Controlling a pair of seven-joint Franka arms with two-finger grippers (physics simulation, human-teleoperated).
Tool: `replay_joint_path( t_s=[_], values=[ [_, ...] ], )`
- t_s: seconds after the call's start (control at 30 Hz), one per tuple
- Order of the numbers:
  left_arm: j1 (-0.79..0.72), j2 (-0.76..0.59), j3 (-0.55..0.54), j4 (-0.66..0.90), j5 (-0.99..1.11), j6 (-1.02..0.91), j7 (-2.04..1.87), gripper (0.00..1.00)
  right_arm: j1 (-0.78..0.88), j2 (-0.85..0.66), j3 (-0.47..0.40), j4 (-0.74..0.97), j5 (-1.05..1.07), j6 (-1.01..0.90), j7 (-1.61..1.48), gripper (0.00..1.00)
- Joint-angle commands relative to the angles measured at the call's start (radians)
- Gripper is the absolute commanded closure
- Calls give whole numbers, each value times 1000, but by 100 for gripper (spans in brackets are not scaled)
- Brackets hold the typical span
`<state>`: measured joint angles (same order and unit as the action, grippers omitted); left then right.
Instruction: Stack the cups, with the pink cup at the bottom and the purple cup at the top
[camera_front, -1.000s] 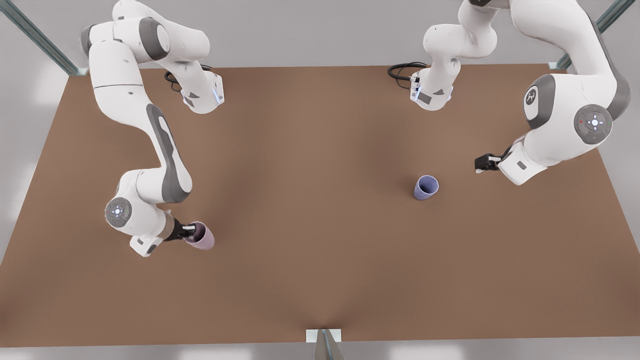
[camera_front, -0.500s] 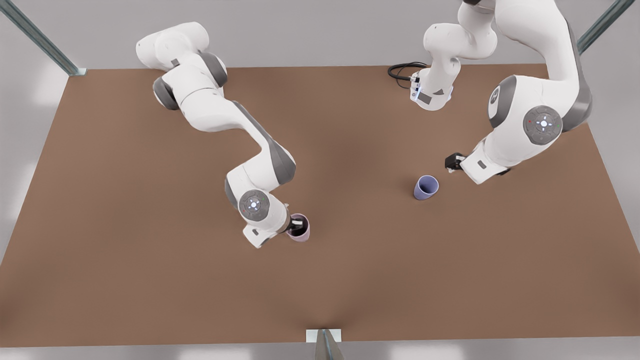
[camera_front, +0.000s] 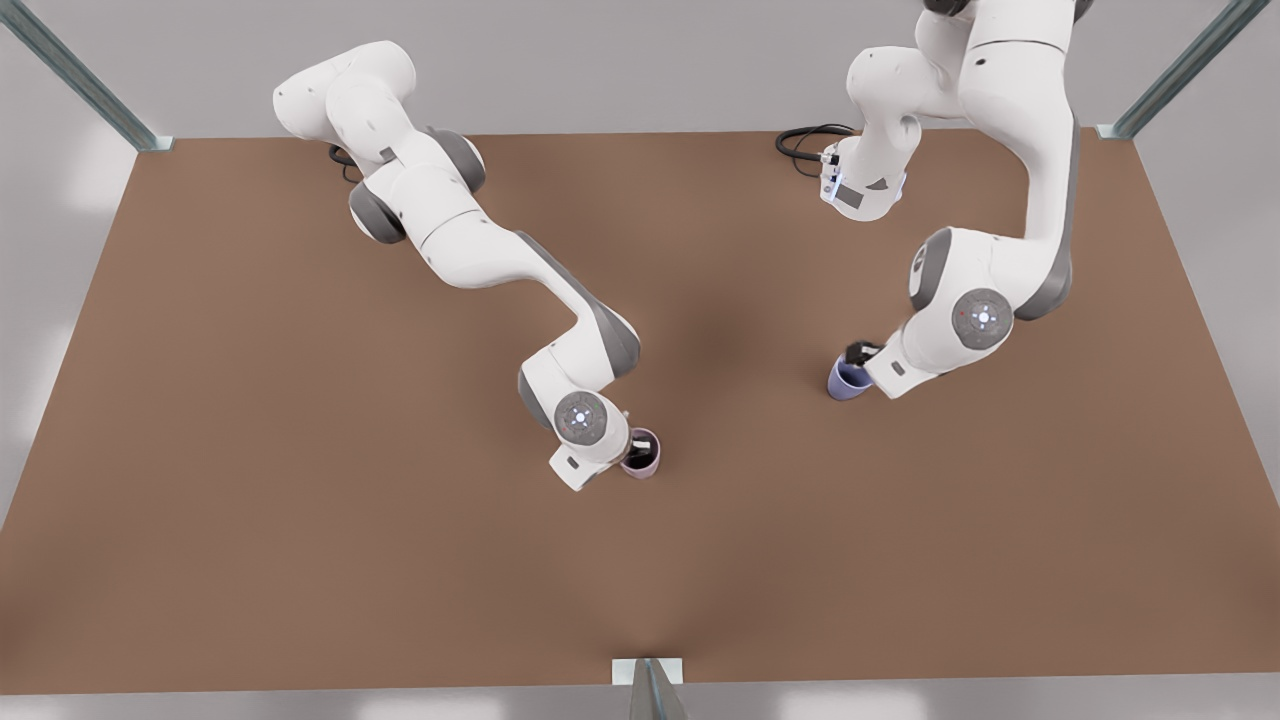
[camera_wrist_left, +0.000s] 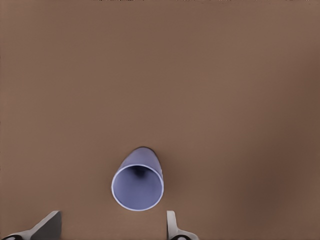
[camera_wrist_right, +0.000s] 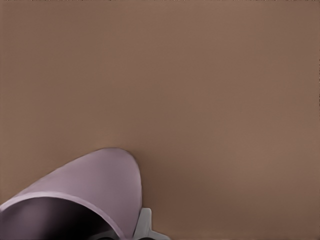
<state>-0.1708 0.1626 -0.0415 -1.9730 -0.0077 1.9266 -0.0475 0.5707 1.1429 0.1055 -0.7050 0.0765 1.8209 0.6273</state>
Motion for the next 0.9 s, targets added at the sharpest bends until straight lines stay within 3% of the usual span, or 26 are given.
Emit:
replay_joint_path(
  t_s=[0.0,0.1,0.13,0.17,0.5,0.73,0.8,0.87],
  values=[
    [-1,0,3,-12,3,15,0,0,2,0,0,-1,-8,-3,2,79],
    [13,15,3,-70,3,106,0,0,14,0,-15,-5,-8,11,5,79],
    [13,17,5,-81,2,114,0,0,15,0,-15,-5,-8,14,17,51],
    [14,18,25,-87,3,121,0,0,26,-2,-20,-7,-14,20,18,0],
    [40,84,26,-127,2,215,0,0,35,-3,-26,-8,-18,40,15,0],
    [47,45,42,-230,3,258,14,0,35,-14,-26,-14,-18,52,6,0],
    [47,43,42,-251,2,276,14,0,-8,-100,-30,-25,-21,37,-1,0],
    [47,43,42,-267,-2,298,14,0,-77,-316,-30,-140,-78,-104,-83,0]
  ],
)
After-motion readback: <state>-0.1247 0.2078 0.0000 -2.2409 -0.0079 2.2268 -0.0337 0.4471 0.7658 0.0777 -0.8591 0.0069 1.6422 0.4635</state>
